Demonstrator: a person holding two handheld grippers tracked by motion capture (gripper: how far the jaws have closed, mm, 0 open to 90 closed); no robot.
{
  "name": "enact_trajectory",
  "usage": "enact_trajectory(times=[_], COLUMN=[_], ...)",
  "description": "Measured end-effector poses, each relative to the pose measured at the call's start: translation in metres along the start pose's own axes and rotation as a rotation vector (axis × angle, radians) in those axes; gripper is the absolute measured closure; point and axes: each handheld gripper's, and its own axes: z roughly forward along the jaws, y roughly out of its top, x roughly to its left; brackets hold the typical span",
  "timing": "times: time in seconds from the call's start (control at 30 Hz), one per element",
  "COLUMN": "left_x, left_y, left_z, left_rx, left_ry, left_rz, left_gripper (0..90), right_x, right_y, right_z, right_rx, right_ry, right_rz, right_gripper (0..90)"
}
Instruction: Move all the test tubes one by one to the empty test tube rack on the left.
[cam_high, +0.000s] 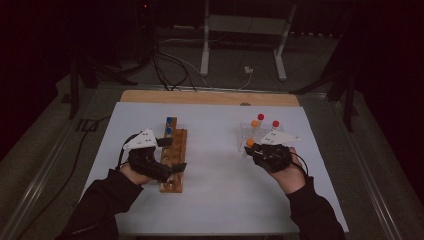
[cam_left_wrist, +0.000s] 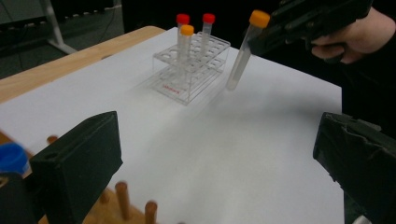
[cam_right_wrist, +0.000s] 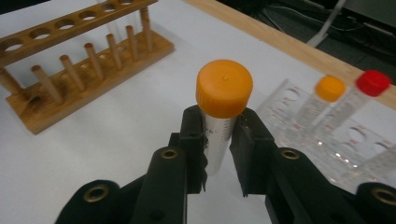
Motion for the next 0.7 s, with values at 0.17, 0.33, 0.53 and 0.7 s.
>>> enact_trajectory(times=[0.17,0.33,0.53,0.7], left_x=[-0.004,-0.008,-0.014,-0.018], left_y=[0.011,0.02,0.028,0.035], left_z=[0.01,0.019,0.031,0.041], left_rx=[0.003,0.002,-0.001,0.009], left_ry=[-0.025,-0.042,-0.069,-0.084], left_rz=[0.017,0.035,0.052,0.072], left_gripper=[2.1,2.1,3.0,5.4], right_x=[0.009,0.017,0.025,0.03], right_y=[0.0,-0.001,-0.001,0.0], right_z=[0.004,0.008,0.011,0.013], right_rx=[0.003,0.009,0.016,0.014], right_ry=[0.024,0.051,0.074,0.091], right_rz=[-0.011,-0.029,-0.044,-0.046], right_gripper=[75.0,75.0,75.0,75.0])
